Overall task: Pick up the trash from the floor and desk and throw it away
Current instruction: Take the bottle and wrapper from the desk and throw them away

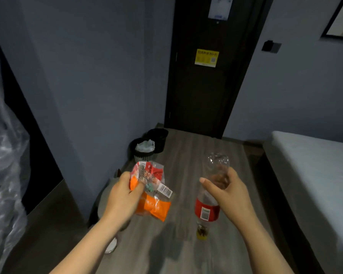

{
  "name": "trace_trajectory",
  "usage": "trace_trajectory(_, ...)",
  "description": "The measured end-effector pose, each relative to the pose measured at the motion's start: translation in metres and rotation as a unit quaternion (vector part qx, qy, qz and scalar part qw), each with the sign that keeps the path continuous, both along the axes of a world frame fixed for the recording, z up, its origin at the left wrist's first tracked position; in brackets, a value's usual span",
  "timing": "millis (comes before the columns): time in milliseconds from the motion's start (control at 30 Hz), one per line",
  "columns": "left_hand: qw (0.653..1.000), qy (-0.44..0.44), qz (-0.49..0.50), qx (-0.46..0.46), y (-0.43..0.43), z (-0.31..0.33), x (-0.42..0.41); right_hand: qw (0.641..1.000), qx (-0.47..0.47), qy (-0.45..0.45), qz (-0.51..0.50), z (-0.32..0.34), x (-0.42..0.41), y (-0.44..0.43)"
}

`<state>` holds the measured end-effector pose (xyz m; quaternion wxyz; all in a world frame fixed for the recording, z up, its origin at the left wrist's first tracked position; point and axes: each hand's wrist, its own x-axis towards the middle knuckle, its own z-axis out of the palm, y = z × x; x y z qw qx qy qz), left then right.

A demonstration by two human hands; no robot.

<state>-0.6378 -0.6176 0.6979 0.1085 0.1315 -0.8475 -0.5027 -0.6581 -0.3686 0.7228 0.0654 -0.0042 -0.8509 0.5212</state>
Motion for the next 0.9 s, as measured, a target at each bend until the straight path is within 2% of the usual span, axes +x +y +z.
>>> trace_trajectory(467, 0.996, -0.004, 0.069, -0.064, 0.010, -0.020, -0.263, 0.997, -0.039, -0.021, 0.058, -0.004, -0.290, 0.023)
trace_trajectory(633, 0.993, -0.046, 0.079, -0.072, 0.005, -0.037, -0.337, 0.997, -0.020, -0.033, 0.062, -0.011, -0.376, 0.021)
trace_trajectory(900, 0.990, -0.060, 0.106, -0.073, -0.030, -0.065, -0.477, 0.997, 0.010, -0.042, 0.071, -0.035, -0.523, -0.008)
